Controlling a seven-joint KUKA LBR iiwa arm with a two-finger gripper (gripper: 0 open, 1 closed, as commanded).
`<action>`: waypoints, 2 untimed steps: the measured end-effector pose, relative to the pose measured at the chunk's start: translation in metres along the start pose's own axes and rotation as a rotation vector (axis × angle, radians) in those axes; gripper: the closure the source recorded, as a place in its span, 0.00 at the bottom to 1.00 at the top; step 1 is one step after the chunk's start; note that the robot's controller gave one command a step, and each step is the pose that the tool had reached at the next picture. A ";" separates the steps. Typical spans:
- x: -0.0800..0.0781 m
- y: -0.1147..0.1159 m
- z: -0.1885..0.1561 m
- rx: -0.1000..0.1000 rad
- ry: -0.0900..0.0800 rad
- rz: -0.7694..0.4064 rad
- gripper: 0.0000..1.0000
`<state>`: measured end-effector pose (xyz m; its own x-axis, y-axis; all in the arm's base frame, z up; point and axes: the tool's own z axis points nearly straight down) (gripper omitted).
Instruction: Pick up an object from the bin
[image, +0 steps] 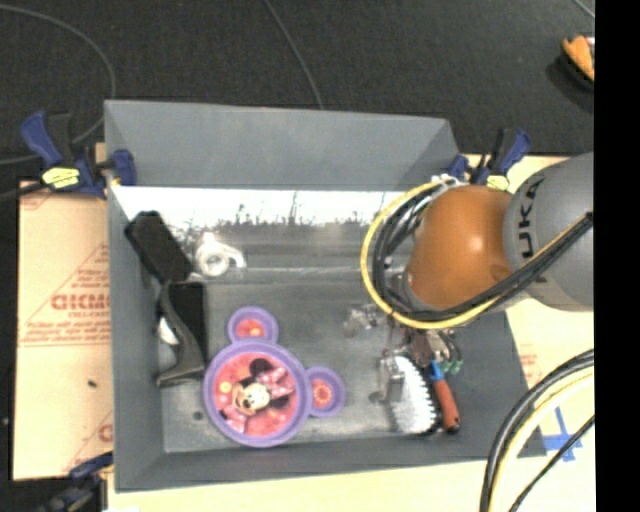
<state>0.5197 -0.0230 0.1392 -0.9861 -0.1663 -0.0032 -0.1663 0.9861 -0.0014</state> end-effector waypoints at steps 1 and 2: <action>-0.035 0.097 -0.014 -0.001 -0.002 0.033 0.00; 0.014 0.081 0.033 0.000 -0.009 0.027 0.00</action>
Offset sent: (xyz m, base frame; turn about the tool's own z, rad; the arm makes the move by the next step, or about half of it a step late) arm -0.0268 0.0815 -0.0273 0.0394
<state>0.4922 0.0544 0.1058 -0.9901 -0.1401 -0.0124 -0.1401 0.9901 -0.0012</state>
